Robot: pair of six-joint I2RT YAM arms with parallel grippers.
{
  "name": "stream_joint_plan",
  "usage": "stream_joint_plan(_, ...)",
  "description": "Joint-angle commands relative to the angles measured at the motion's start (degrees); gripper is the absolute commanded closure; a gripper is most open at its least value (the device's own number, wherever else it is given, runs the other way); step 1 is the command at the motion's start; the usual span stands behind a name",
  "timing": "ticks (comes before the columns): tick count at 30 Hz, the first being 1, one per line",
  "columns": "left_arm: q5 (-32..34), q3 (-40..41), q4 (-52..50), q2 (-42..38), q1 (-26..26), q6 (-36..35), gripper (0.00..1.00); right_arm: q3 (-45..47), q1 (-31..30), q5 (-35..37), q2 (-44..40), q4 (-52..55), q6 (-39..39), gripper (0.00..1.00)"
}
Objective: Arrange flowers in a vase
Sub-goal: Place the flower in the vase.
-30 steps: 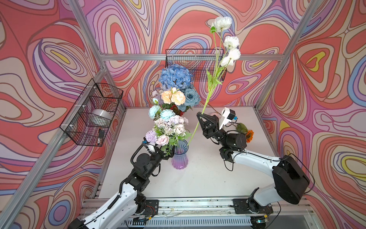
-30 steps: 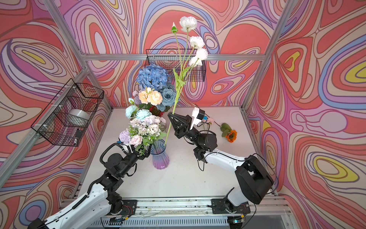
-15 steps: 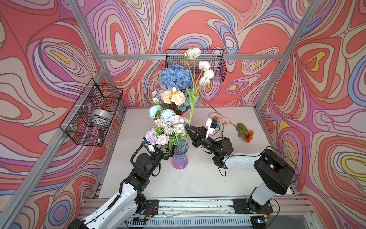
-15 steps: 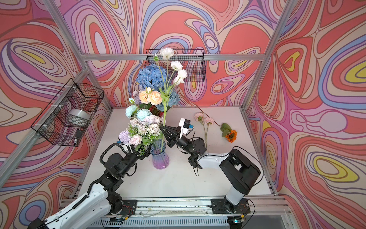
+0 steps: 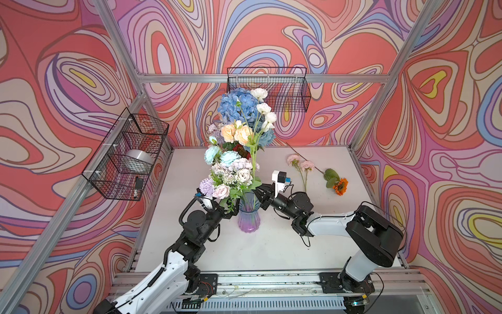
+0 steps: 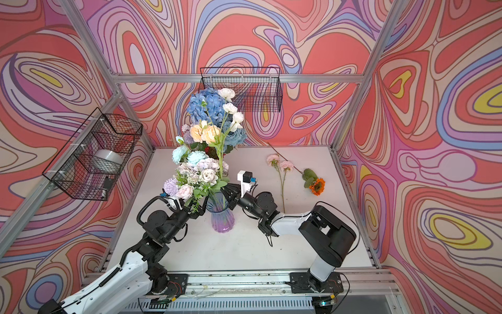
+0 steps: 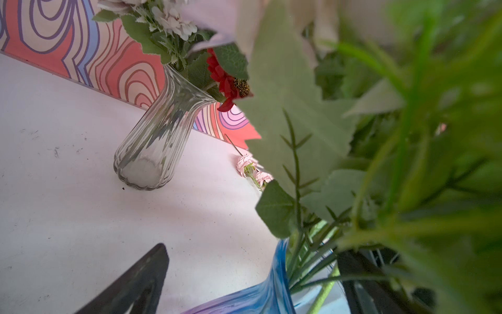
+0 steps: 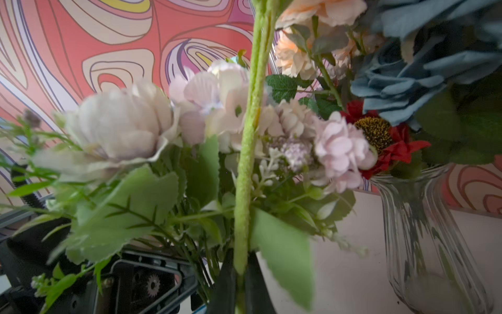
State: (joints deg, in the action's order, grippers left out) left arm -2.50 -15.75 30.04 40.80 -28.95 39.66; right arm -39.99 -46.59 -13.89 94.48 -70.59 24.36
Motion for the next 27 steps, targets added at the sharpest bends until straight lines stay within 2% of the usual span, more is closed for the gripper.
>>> stream_joint_plan(1,0.99,0.21,1.38,-0.64,-0.23,0.06,0.0,1.27,-0.34,0.44,-2.57,6.93,-3.78,0.88)
stream_joint_plan(6,0.3,-0.12,1.99,-0.01,-0.2,0.01,0.0,1.4,-0.36,0.31,-4.27,9.33,-4.99,0.68)
stream_joint_plan(12,-0.08,-0.51,2.12,0.49,-0.2,-0.28,0.0,1.11,-0.35,1.57,-8.3,16.67,-6.84,0.57)
stream_joint_plan(21,-0.22,-0.72,3.45,1.63,-0.18,-0.16,0.0,-0.09,-0.33,4.19,-15.57,33.51,-9.42,0.5)
stream_joint_plan(27,1.16,-0.07,4.1,1.8,-0.21,0.32,0.0,-2.27,-0.35,5.07,-21.15,48.75,-11.95,0.44)
